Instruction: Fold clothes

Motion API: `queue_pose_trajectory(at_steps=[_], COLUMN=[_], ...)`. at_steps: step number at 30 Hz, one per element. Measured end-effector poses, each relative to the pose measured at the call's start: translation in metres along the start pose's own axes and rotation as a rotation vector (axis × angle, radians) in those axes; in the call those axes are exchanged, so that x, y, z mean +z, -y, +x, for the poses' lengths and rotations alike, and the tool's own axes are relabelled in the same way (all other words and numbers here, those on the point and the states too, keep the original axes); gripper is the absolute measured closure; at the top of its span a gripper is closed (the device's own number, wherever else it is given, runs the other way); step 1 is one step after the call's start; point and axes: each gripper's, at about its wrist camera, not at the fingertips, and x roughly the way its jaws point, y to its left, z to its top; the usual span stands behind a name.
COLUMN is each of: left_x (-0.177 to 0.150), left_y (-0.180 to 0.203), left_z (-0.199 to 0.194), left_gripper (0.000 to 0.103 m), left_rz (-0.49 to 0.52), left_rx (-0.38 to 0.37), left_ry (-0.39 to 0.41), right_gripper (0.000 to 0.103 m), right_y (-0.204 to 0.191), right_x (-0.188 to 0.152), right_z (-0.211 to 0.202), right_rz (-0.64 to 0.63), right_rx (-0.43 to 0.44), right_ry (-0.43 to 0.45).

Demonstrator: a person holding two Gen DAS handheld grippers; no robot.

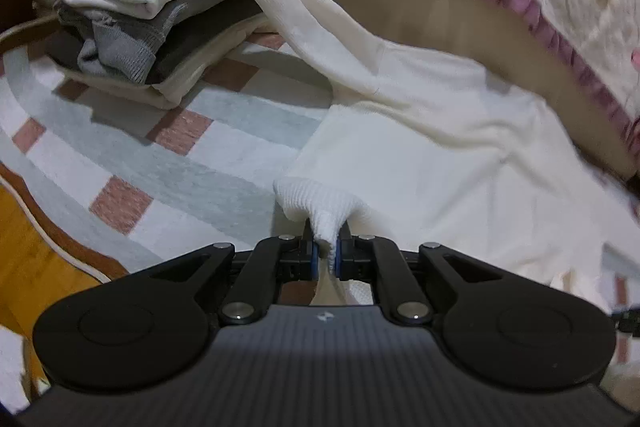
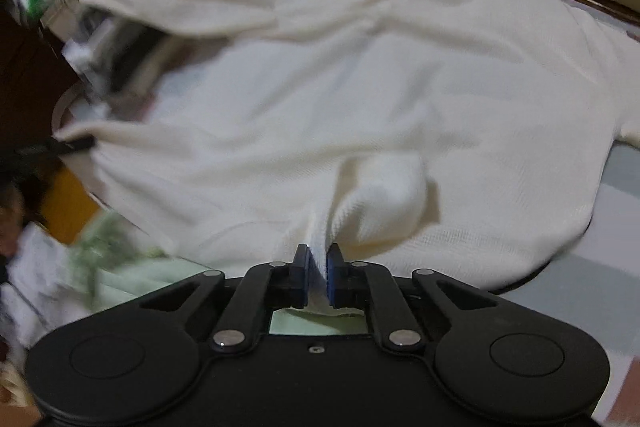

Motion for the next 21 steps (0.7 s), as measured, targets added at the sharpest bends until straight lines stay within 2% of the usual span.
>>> queue_pose_trajectory(at_steps=[3,7,9,10,11,14,16,17,19,20,21], left_x=[0.000,-0.007,-0.010,-0.011,-0.012,-0.016,-0.019,-0.023,-0.029,-0.032,-0.035], left_y=[0.000,0.000,-0.003,-0.004,-0.005,-0.009,-0.012,-0.016,-0.022,-0.024,-0.025], left_z=[-0.004,-0.003,-0.002,-0.001,-0.001,0.000,0.001,0.005,0.010,0.013,0.016], left_gripper=[0.096,0.096,0.096,0.096,0.096,0.096,0.096,0.096,0.096,0.096,0.096], left_rz=[-0.047,-0.022,-0.013,-0.008,-0.004,0.009,0.018,-0.001,-0.024,-0.027,-0.029], left_rx=[-0.028,-0.044,-0.053,-0.057,-0.062,-0.076,-0.085,-0.095,-0.108,-0.107,-0.105], left_ry=[0.017,-0.003,-0.013,-0.018,-0.023,-0.039,-0.049,-0.052,-0.066,-0.075,-0.085], right_gripper=[0.092,0.089,0.085,0.079,0.065,0.058,0.057,0.056,0.056,0.062,0.085], right_y=[0.003,0.021,0.019,0.018,0.016,0.014,0.020,0.022,0.019,0.014,0.008], right_x=[-0.008,-0.028,-0.029,-0.027,-0.025,-0.042,-0.061,-0.069,-0.078,-0.079,-0.076], right_z=[-0.017,-0.006,0.003,0.009,0.015,0.013,0.015,0.015,0.017,0.019,0.022], right_rz=[0.139,0.374,0.412,0.418,0.424,0.332,0.316,0.329,0.305,0.269,0.223], right_rx=[0.030,0.034,0.068,0.075,0.082,0.092,0.068,0.088,0.110,0.113,0.079], right_ry=[0.042,0.005,-0.002,-0.018,-0.035,0.006,-0.013,-0.023,-0.024,-0.017,-0.027])
